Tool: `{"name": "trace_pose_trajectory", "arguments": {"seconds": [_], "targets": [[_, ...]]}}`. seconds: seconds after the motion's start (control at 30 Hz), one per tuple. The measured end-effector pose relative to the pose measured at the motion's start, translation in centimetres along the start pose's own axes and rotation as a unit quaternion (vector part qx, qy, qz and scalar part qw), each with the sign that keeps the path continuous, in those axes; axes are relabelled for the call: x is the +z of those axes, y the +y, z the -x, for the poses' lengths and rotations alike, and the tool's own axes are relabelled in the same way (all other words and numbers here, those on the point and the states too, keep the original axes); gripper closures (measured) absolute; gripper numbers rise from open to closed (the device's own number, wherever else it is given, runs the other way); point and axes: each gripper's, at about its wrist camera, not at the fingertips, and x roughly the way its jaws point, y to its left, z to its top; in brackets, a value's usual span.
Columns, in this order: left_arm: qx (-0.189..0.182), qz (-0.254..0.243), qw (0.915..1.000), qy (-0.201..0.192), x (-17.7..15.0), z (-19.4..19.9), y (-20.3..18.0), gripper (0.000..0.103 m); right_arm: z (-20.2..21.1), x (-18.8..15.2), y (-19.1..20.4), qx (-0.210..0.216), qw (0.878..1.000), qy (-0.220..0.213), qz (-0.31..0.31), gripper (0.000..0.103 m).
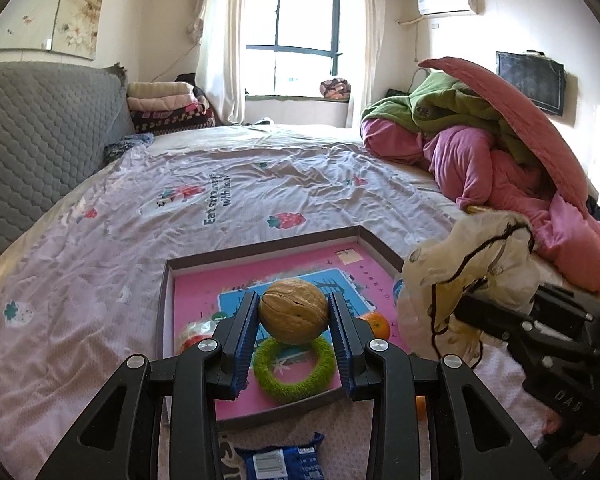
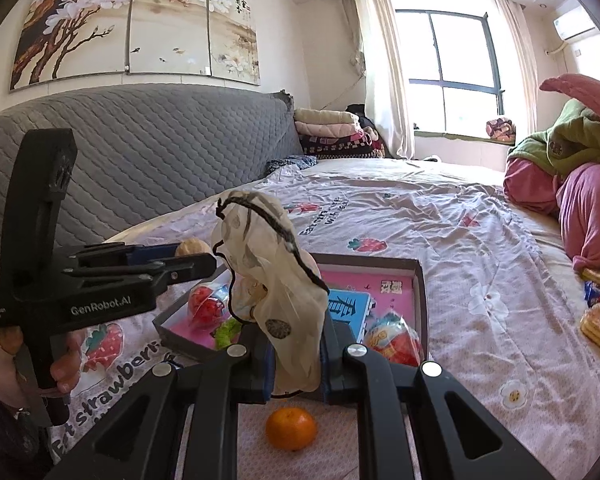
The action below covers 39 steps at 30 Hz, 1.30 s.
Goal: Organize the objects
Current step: 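Carry the walnut over the tray with the left gripper while the right gripper carries the bag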
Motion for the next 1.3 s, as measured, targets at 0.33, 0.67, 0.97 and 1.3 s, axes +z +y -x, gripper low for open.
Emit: {"name": "trace_pose_trajectory", "arguments": {"seconds": [0.33,0.67,0.97,1.3], "targets": [[0.01,0.009,0.9998,0.014,-0.2,-2.2,1.4,0.067,-2.1,1.0,-0.5,-0.001,1.0,-0.004,0.008,0.085],[0.011,0.016,0.999,0.039,-0.8,-4.7,1.9,0.067,-4.3,1.0,-1.3,-0.002,1.0,0.009,0.005,0.085],[0.015,0.016,0.9984,0.053,-1.3,-5.8,2.1,0.067,-6.2,0.5,-1.6,0.004,0.999,0.034,-0.002,0.085],[0.012,0.012,0.9981,0.059,-1.8,-6.3,2.1,0.067,-7.9,-0.3,-1.7,0.008,0.998,0.054,-0.003,0.085]]}}
